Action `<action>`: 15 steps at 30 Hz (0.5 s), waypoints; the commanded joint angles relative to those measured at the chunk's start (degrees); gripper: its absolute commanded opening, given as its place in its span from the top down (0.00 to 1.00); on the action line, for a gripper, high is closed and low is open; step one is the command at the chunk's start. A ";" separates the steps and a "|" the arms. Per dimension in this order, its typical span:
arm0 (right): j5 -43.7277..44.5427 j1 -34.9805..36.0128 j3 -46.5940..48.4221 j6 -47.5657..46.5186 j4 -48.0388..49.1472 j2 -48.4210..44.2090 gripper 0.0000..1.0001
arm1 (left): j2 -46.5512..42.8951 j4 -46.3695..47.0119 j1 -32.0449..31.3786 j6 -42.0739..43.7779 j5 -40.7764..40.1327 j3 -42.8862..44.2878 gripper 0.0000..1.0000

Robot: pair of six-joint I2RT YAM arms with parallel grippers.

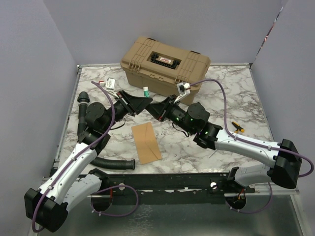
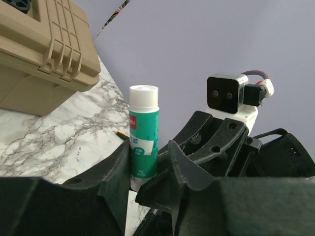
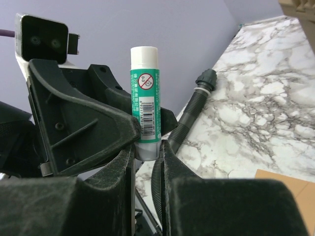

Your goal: Place the letter into the envelope and seal it

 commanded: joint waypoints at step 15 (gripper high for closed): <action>-6.17 0.01 -1.78 -2.85 -6.32 -5.81 0.29 | -2.38 0.05 -0.58 15.67 1.65 -2.74 1.00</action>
